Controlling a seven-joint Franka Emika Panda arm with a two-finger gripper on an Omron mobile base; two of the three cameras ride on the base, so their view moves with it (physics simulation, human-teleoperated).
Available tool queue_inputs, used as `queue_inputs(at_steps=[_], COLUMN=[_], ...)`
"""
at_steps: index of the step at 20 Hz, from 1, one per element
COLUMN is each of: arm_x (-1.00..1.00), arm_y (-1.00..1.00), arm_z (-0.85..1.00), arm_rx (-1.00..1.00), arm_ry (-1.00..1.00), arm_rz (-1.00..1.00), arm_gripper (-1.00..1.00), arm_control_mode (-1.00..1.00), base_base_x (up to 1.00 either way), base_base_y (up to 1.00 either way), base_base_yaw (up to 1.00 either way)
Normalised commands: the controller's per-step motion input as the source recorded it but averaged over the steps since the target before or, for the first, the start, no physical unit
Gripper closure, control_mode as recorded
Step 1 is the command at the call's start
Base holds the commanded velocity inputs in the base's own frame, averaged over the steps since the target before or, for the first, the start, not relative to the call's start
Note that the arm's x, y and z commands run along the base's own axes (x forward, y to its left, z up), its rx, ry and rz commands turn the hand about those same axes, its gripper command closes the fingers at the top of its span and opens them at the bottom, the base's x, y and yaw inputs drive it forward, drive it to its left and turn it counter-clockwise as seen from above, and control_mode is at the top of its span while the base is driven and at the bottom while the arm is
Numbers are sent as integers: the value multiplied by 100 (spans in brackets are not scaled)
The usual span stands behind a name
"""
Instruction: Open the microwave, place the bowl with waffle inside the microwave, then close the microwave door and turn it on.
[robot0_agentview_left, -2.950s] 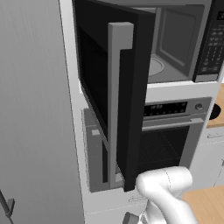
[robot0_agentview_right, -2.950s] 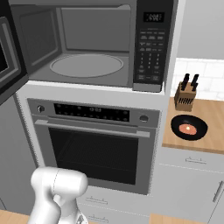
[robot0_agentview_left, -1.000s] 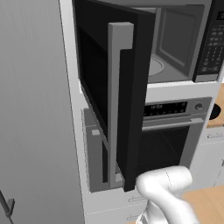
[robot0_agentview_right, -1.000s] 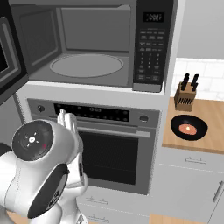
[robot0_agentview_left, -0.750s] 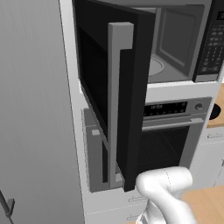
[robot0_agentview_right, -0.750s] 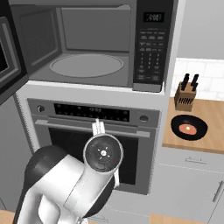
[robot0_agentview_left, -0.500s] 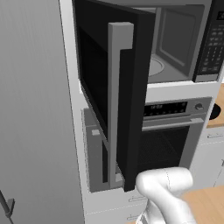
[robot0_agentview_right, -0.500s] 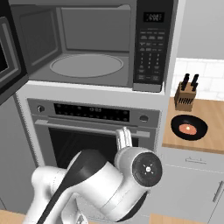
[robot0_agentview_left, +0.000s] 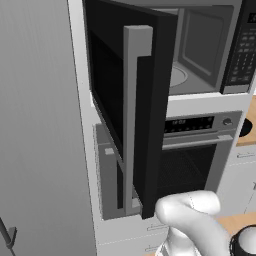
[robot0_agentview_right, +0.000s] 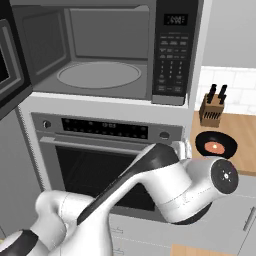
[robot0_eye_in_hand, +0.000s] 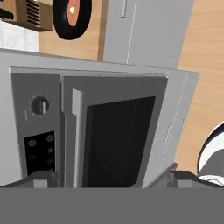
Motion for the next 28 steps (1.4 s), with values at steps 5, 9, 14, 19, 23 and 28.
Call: queue_inputs(at_steps=[5,9,14,19,23,28], arm_x=[83,57,64,70,49,33], arm_y=[-41,-44,-41,-71,-85,-59], arm_z=[0,-3,-18,-26,-21,-18], arm_rx=[0,3,4,10,12,8], arm_ry=[0,-8,-6,0,2,2], arm_rz=[-5,0,1,9,11,9], arm_gripper=[-100,-100,-100,-100,-100,-100], arm_control_mode=[-100,-100,-100,-100,-100,-100], base_base_x=[0,0,0,0,0,0], base_base_y=[0,0,0,0,0,0], base_base_yaw=[0,0,0,0,0,0])
